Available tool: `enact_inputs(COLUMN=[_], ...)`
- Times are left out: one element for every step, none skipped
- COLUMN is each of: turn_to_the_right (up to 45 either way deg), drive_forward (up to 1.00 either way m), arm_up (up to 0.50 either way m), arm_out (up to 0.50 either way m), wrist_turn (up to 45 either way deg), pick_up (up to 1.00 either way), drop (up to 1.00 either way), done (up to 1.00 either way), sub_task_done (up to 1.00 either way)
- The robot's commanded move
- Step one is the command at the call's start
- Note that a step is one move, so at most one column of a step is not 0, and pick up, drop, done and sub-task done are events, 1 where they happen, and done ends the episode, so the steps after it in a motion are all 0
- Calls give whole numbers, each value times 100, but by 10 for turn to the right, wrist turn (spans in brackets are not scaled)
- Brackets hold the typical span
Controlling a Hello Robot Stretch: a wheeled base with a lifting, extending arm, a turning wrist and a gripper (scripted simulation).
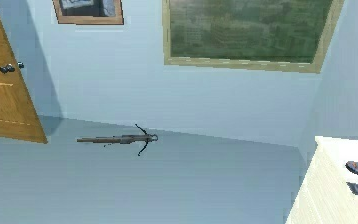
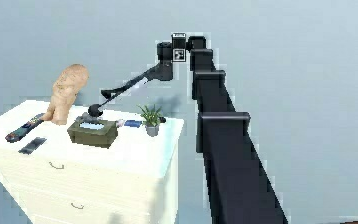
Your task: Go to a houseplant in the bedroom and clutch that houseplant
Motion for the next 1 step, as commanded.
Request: enact_inputs(turn_to_the_right=[0], drive_forward=[0], arm_up=[0], arm_out=[0], wrist_turn=[450], pick_up=[0], drop=[0], done=[0], sub_task_done=[0])
